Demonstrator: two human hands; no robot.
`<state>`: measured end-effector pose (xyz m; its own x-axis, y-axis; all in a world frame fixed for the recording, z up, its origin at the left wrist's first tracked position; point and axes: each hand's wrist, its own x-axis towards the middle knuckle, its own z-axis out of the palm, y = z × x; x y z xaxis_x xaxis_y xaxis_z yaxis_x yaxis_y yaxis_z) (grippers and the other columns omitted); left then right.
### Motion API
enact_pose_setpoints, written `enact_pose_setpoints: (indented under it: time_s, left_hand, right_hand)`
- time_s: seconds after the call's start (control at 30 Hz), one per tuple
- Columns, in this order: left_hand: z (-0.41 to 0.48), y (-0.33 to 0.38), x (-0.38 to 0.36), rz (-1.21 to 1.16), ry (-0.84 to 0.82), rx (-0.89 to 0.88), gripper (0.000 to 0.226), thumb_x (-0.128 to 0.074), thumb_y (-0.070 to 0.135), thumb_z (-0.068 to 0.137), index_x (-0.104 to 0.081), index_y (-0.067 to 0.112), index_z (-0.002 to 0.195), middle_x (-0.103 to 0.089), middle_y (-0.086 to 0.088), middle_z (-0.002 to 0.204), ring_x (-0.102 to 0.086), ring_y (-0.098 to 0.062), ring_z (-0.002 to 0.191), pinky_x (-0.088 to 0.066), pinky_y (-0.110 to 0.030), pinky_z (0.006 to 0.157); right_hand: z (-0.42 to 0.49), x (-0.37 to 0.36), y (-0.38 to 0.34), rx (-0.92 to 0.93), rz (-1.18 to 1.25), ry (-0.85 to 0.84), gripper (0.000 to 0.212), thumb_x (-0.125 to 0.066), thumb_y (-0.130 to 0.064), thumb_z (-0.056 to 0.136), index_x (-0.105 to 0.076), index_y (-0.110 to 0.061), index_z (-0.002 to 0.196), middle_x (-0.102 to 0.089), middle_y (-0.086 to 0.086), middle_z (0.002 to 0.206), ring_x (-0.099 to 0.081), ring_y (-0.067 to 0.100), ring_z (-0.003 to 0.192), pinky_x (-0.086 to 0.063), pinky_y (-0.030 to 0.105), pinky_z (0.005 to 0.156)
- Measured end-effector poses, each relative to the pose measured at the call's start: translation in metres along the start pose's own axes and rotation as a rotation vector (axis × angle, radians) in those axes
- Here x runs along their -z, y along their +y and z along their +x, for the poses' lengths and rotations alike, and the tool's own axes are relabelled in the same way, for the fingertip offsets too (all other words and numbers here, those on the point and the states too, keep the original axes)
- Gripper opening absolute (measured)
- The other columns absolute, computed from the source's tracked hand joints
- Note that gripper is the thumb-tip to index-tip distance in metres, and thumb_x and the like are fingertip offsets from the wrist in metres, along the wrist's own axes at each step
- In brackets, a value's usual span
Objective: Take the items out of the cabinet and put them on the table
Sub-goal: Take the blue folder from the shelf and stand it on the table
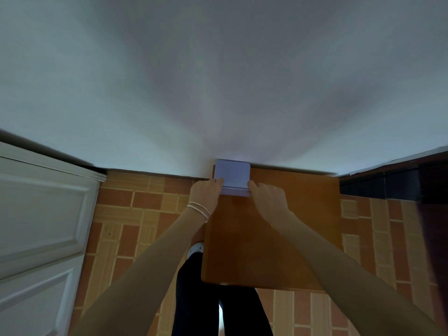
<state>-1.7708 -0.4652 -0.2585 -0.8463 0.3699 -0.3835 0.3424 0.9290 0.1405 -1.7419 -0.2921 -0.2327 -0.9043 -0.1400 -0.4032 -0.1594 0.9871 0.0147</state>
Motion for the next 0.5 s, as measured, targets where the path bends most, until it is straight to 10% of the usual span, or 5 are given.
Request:
enact_pose_setpoints:
  time_s: [0.17,0.37,0.5]
  left_hand:
    - [-0.017,-0.006,0.013,-0.086,0.100,0.025,0.046,-0.048,0.016,0.093,-0.038,0.017,0.138,-0.053,-0.006,0.130,-0.056,-0.025,0.109,-0.043,-0.034,0.089]
    - [-0.058,-0.022,0.079,-0.036,0.346,-0.056,0.051,-0.077,0.021,0.070,-0.062,0.010,0.117,-0.064,-0.014,0.118,-0.061,-0.034,0.107,-0.045,-0.052,0.091]
    - [-0.102,-0.041,0.136,0.056,0.469,-0.030,0.044,-0.049,0.037,0.084,-0.066,0.012,0.116,-0.065,-0.012,0.117,-0.061,-0.032,0.110,-0.045,-0.054,0.093]
  right_hand:
    - [-0.007,0.001,0.001,-0.004,0.081,0.007,0.045,-0.046,-0.036,0.094,-0.038,-0.016,0.134,-0.053,0.006,0.127,-0.048,0.026,0.118,-0.033,0.042,0.103]
    - [-0.024,0.068,-0.005,0.074,0.013,0.268,0.050,-0.071,-0.035,0.078,-0.057,-0.008,0.119,-0.065,0.013,0.111,-0.059,0.031,0.107,-0.042,0.052,0.095]
    - [-0.039,0.136,-0.023,0.226,-0.022,0.454,0.047,-0.072,-0.032,0.077,-0.062,-0.008,0.116,-0.066,0.014,0.112,-0.060,0.031,0.107,-0.046,0.054,0.090]
